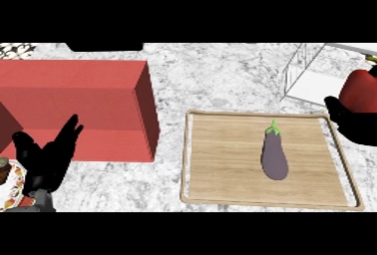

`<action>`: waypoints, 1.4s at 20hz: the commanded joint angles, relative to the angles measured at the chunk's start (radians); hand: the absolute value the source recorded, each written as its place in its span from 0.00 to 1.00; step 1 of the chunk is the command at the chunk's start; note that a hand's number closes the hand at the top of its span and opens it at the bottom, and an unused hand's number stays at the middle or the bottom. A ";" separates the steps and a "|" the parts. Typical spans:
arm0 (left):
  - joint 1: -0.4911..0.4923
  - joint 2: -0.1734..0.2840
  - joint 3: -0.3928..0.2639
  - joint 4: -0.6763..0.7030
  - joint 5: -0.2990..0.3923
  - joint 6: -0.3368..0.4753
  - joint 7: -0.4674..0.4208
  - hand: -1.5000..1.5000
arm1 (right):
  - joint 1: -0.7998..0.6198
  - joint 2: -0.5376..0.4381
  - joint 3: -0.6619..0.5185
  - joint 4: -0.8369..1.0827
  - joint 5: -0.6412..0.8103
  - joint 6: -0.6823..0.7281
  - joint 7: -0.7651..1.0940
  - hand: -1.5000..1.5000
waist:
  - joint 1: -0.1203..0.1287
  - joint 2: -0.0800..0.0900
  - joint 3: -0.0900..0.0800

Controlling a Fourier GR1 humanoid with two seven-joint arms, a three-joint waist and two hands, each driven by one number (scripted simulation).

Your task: Pick the bell pepper from the tray and place it in the tiered shelf

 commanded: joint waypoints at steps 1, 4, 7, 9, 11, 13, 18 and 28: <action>0.006 -0.023 -0.021 0.076 0.001 -0.010 0.039 0.50 | -0.141 -0.078 -0.120 0.026 -0.093 0.130 0.141 1.00 | -0.003 0.011 -0.014; -0.017 -0.025 0.009 0.133 -0.006 -0.001 -0.013 0.50 | -0.230 -0.162 -0.235 0.196 -0.128 0.106 0.071 1.00 | -0.001 0.018 -0.015; -0.015 -0.053 -0.018 0.115 -0.019 0.014 0.005 0.50 | -0.291 -0.212 -0.258 0.265 -0.130 0.115 0.083 1.00 | 0.003 0.016 -0.014; 0.018 -0.040 -0.048 -0.002 -0.025 0.012 0.082 0.50 | -0.334 -0.246 -0.251 0.376 -0.089 0.073 0.025 1.00 | 0.028 0.017 -0.013; 0.037 -0.046 -0.028 0.069 -0.004 -0.031 -0.006 0.50 | -0.397 -0.302 -0.291 0.428 -0.126 0.114 0.034 1.00 | 0.021 0.017 -0.014; 0.008 -0.061 -0.037 0.092 -0.026 -0.011 -0.010 0.50 | -0.358 -0.337 -0.299 0.526 -0.096 0.072 -0.095 1.00 | 0.022 0.023 -0.013; -0.028 -0.071 -0.034 0.118 -0.034 -0.005 -0.002 0.50 | -0.454 -0.404 -0.320 0.682 -0.160 0.136 -0.152 1.00 | 0.016 0.021 -0.013; -0.006 -0.082 -0.035 0.074 -0.050 0.005 0.010 0.50 | -0.449 -0.468 -0.249 0.984 -0.061 0.036 -0.413 1.00 | 0.037 0.025 -0.013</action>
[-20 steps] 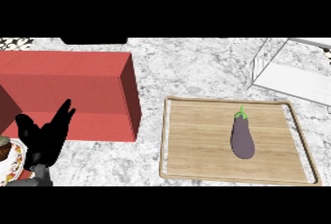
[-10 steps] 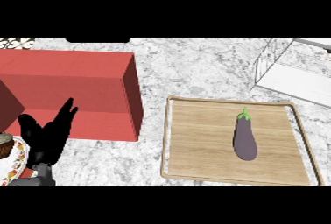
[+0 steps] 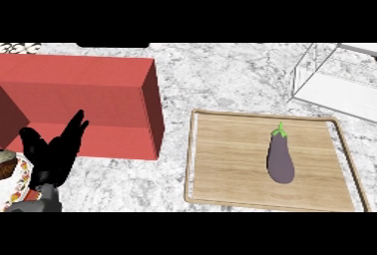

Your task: Pick the bell pepper from the tray and place it in the tiered shelf

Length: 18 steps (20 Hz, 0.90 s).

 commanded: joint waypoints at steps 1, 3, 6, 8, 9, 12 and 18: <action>0.027 -0.043 -0.033 0.087 -0.019 0.003 -0.001 0.50 | -0.001 -0.045 0.016 0.141 0.040 -0.048 -0.132 1.00 | 0.000 0.015 -0.013; 0.002 -0.028 -0.017 0.095 -0.007 -0.009 0.017 0.50 | -0.035 0.002 0.047 0.172 0.076 -0.115 -0.104 1.00 | 0.001 0.013 -0.014; 0.009 -0.037 -0.011 0.118 -0.002 -0.018 -0.004 0.50 | -0.016 0.002 0.053 0.235 0.093 -0.157 -0.181 1.00 | 0.003 0.016 -0.014; 0.012 -0.046 -0.026 0.070 -0.021 0.010 0.034 0.50 | -0.055 -0.065 0.055 0.312 0.110 -0.137 -0.230 1.00 | 0.008 0.015 -0.013; -0.064 -0.027 0.002 0.160 -0.012 -0.014 0.002 0.50 | -0.031 -0.046 0.038 0.329 0.107 -0.191 -0.269 1.00 | -0.006 0.019 -0.013; 0.016 -0.022 0.004 0.116 -0.003 -0.032 -0.003 0.50 | -0.017 -0.036 0.046 0.363 0.120 -0.234 -0.321 1.00 | -0.001 0.014 -0.013; 0.063 -0.055 -0.028 0.041 -0.030 -0.004 0.013 0.50 | -0.075 -0.064 0.045 0.482 0.113 -0.223 -0.411 1.00 | 0.005 0.010 -0.013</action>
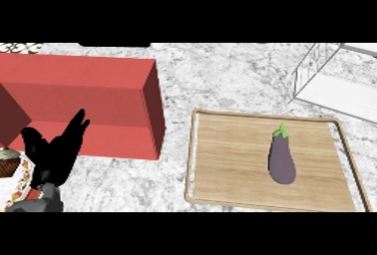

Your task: Pick the bell pepper from the tray and place it in the tiered shelf

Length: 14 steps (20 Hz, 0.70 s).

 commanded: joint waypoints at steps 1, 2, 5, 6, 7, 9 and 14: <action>0.009 -0.048 -0.027 0.058 -0.017 0.033 0.048 0.50 | -0.023 -0.014 -0.002 0.070 0.002 -0.023 -0.072 1.00 | -0.010 0.009 -0.013; -0.011 -0.008 -0.003 0.083 0.007 -0.014 0.053 0.50 | -0.007 0.013 0.005 0.078 0.012 -0.057 -0.074 1.00 | -0.012 0.010 -0.013; 0.008 -0.037 -0.025 0.055 -0.017 0.018 0.063 0.50 | -0.037 -0.011 0.018 0.092 0.019 -0.020 -0.066 1.00 | -0.015 0.007 -0.013; -0.008 -0.028 -0.003 0.119 -0.004 -0.006 0.018 0.50 | -0.061 -0.037 0.050 0.143 0.056 -0.009 -0.099 1.00 | -0.006 0.016 -0.014; -0.014 -0.030 -0.001 0.111 -0.003 0.003 0.040 0.50 | -0.016 -0.022 0.066 0.109 0.068 -0.027 -0.111 1.00 | -0.018 0.011 -0.014; 0.007 -0.045 -0.016 0.092 -0.017 0.011 0.030 0.50 | -0.063 -0.038 -0.050 0.168 -0.011 -0.060 -0.076 1.00 | -0.013 0.011 -0.013; -0.017 0.010 0.039 0.120 0.032 -0.046 0.046 0.50 | -0.077 0.019 -0.134 0.174 -0.069 -0.186 -0.021 0.00 | -0.019 0.010 -0.013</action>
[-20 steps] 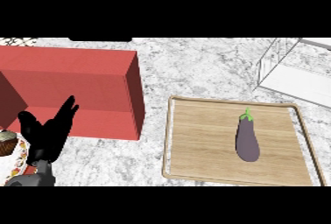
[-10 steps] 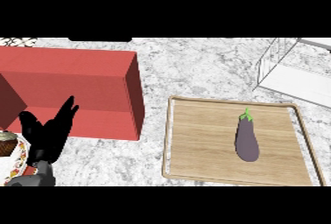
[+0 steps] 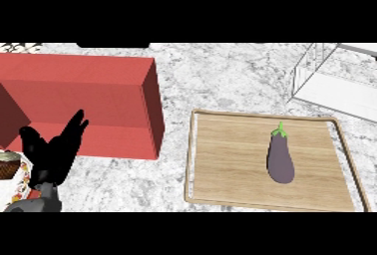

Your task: Pick the bell pepper from the tray and place it in the tiered shelf

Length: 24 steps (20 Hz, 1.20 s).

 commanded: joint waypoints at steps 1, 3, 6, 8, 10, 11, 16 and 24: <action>0.024 -0.050 -0.036 0.109 -0.036 0.018 -0.017 0.50 | -0.044 -0.008 -0.069 0.037 -0.053 -0.035 0.018 0.00 | -0.009 0.014 -0.016; -0.052 -0.030 -0.015 0.071 -0.017 0.041 0.097 0.50 | -0.064 0.016 -0.107 0.052 -0.095 -0.057 0.020 0.00 | -0.010 0.014 -0.015; 0.025 -0.036 -0.012 0.043 -0.005 0.015 0.050 0.50 | -0.072 -0.002 -0.151 0.045 -0.144 -0.054 0.039 0.00 | -0.011 0.008 -0.016; 0.024 -0.024 0.001 0.060 0.015 -0.015 0.033 0.50 | -0.077 -0.036 -0.217 0.062 -0.199 -0.059 0.016 0.00 | -0.013 0.010 -0.015; 0.031 -0.043 -0.024 0.022 -0.021 0.029 0.071 0.50 | -0.087 -0.041 -0.251 0.068 -0.224 -0.088 0.049 0.00 | -0.013 0.008 -0.015; 0.019 -0.043 -0.015 0.064 -0.025 0.024 0.037 0.50 | -0.116 -0.020 -0.239 0.077 -0.210 -0.142 0.053 0.00 | -0.006 0.013 -0.016; 0.017 -0.038 0.001 0.117 -0.035 0.018 -0.001 0.50 | -0.122 -0.114 -0.256 0.046 -0.193 -0.211 0.092 0.00 | -0.023 0.012 -0.017; 0.015 -0.040 -0.006 0.056 -0.030 0.014 0.039 0.50 | -0.031 -0.279 -0.381 0.135 -0.223 -0.322 0.061 0.00 | -0.020 0.014 -0.014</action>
